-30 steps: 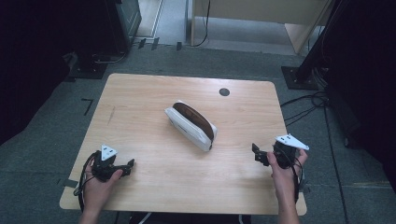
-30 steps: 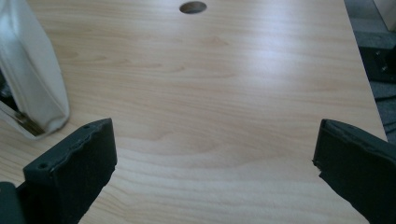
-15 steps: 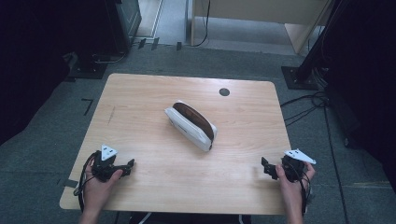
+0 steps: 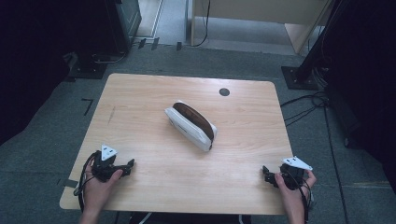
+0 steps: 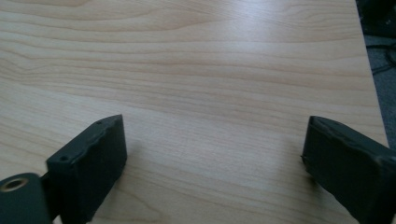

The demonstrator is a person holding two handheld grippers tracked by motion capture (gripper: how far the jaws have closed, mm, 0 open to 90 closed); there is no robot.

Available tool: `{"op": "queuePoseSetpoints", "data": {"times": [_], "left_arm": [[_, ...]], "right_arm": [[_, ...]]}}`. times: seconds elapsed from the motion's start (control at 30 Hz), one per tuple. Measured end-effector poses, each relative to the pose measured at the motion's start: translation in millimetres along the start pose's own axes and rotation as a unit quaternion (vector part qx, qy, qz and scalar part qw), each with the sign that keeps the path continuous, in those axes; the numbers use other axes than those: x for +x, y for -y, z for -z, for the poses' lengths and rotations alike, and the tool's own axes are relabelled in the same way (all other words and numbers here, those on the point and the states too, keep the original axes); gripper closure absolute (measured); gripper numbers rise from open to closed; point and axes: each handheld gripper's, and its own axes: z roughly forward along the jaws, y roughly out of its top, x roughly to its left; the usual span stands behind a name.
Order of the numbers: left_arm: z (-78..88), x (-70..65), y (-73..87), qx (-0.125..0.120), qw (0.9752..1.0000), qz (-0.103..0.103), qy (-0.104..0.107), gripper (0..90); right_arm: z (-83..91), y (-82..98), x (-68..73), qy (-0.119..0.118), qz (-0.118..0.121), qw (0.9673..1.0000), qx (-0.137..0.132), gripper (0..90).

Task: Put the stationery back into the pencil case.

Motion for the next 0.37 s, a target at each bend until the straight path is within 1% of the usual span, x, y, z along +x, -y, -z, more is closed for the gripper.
{"op": "queuePoseSetpoints", "data": {"times": [0.03,0.13,0.37], "left_arm": [[0.0,0.0,0.0,0.0,1.0,0.0,0.0,12.1],[0.0,0.0,0.0,0.0,1.0,0.0,0.0,12.0],[0.0,0.0,0.0,0.0,1.0,0.0,0.0,12.1]], "right_arm": [[0.3,0.2,0.2,-0.004,0.003,1.0,-0.002,8.8],[0.7,0.7,1.2,-0.011,0.009,0.9999,-0.003,9.1],[0.4,0.5,3.7,-0.006,0.002,1.0,-0.003,8.5]]}}
